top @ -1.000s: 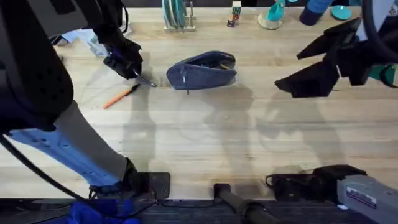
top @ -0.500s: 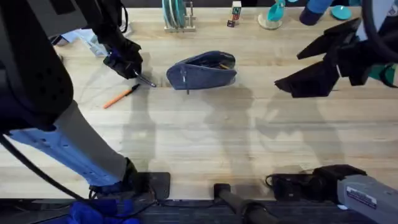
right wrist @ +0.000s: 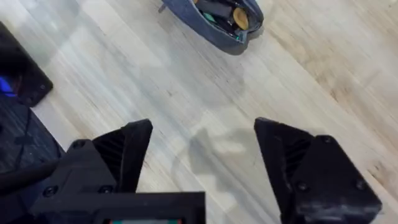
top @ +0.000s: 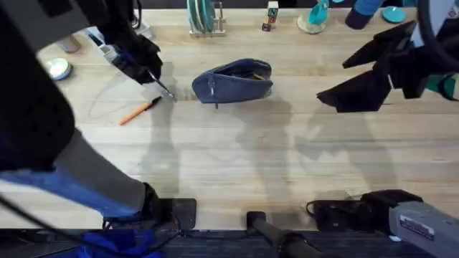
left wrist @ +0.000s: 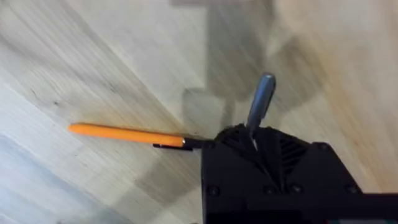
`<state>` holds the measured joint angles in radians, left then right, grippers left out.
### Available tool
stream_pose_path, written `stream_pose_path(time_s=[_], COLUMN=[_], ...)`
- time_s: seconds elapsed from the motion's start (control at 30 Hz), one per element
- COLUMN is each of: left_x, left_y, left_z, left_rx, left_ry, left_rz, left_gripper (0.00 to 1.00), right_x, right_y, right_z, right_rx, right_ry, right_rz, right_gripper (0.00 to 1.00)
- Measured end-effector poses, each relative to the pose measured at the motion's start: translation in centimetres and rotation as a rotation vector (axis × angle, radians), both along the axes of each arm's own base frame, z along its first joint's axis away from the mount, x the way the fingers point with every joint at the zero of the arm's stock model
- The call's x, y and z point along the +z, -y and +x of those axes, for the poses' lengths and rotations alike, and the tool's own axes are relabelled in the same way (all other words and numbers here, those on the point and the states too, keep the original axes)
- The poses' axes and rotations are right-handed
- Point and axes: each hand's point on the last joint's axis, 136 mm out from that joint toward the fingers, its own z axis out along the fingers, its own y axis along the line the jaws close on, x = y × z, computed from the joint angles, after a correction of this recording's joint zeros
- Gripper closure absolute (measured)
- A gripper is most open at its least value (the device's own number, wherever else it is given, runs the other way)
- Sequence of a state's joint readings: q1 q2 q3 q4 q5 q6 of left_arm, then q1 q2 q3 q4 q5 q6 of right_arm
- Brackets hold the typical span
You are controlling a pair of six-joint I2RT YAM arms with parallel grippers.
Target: Unzip the bag, pick up the pens from the table one at a time and place them inside, then zip the bag closed.
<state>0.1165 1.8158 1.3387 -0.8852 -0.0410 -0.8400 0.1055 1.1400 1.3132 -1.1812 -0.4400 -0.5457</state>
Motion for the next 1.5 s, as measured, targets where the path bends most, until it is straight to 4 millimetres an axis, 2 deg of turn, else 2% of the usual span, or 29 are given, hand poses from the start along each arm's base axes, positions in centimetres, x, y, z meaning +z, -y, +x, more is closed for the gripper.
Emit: stream_pose_path(time_s=[0.17,0.53,0.7,0.87,1.17,1.33,1.5], left_x=[4.4,12.2,15.7,18.1,20.8,21.4,24.2], left_y=[0.0,0.3,1.4,2.9,6.7,11.1,14.7], left_z=[0.0,-2.3,-3.3,-4.1,-5.3,-5.8,-6.3], left_rx=[-0.092,-0.293,-0.424,-0.578,-0.92,-1.163,-1.348], left_ry=[0.107,0.265,0.366,0.453,0.579,0.623,0.715], left_rz=[0.038,0.14,0.164,0.178,0.206,0.219,0.267], left_gripper=[0.958,0.96,0.961,0.96,0.961,0.961,0.96], right_x=[0.0,0.0,0.0,0.0,0.0,0.0,0.0], right_y=[0.0,0.0,0.0,0.0,0.0,0.0,0.0], right_z=[0.0,0.0,0.0,0.0,0.0,0.0,0.0], right_rx=[0.0,0.0,0.0,0.0,0.0,0.0,0.0], right_ry=[0.0,0.0,0.0,0.0,0.0,0.0,0.0], right_rz=[0.0,0.0,0.0,0.0,0.0,0.0,0.0], right_gripper=[0.005,0.005,0.004,0.004,0.004,0.004,0.004])
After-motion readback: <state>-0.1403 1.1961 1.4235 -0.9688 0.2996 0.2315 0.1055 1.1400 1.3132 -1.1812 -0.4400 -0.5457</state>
